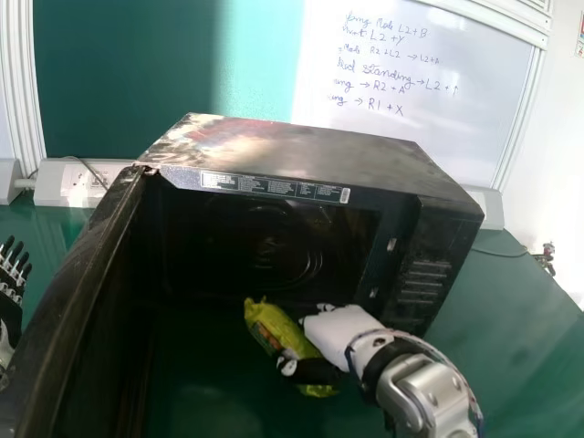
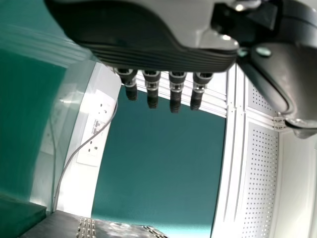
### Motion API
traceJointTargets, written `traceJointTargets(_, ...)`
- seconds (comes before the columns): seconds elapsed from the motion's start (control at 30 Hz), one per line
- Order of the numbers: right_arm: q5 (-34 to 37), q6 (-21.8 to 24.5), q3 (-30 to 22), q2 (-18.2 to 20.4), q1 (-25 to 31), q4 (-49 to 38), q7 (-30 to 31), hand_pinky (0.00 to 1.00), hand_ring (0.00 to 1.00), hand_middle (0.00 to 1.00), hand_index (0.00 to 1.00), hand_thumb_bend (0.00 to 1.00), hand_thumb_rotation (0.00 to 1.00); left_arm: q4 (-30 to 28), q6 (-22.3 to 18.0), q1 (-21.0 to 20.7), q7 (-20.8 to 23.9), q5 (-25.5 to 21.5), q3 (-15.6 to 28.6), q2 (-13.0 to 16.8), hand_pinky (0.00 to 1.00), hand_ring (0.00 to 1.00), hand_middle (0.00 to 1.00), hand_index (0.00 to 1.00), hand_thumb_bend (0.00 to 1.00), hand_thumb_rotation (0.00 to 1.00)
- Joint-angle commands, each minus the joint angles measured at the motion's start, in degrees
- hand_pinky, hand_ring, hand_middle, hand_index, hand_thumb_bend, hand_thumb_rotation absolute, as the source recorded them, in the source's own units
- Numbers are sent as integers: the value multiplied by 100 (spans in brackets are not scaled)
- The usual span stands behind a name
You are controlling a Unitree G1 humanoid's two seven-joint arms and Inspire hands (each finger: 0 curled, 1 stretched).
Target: Put biscuit inside oven
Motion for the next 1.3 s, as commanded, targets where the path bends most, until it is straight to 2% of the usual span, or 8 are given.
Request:
traceJointTargets(0.0, -27, 94, -21, 76, -154, 45, -177, 16, 26, 47, 49, 53, 0, 27, -22, -56, -32, -12, -1, -20, 91, 87, 85, 89, 30, 100)
traceJointTargets(0.4, -75, 256, 8, 238, -320, 231, -488, 16, 25, 47, 49, 53, 0, -19, -40, -30, -16, 41, -16, -56, 90, 87, 85, 90, 31, 100)
traceJointTargets(0.6, 27, 241, -19, 242, -379, 398, -811, 16, 25, 47, 49, 53, 0, 125, -202, -75, -72, 85, -5, -48, 90, 87, 86, 90, 29, 100)
traceJointTargets(0.77, -8, 284, 45, 286, -521, 507, -866, 17, 26, 47, 49, 53, 0, 26, -76, -68, 7, 37, -15, -66, 89, 86, 84, 89, 32, 100)
traceJointTargets(0.9, -50, 382, 104, 393, -661, 633, -952, 18, 27, 47, 49, 53, 0, 38, -84, -65, -47, -10, -9, -64, 90, 86, 84, 89, 30, 100)
traceJointTargets(1.03, -163, 448, 210, 446, -812, 794, -1021, 23, 32, 48, 49, 53, 0, 73, -137, -56, -50, 32, -7, -57, 89, 86, 83, 88, 32, 99)
traceJointTargets(1.27, -71, 576, 224, 583, -1000, 1038, -1171, 21, 30, 47, 49, 53, 0, -35, -95, 1, 14, 69, -20, -79, 89, 86, 84, 88, 32, 99)
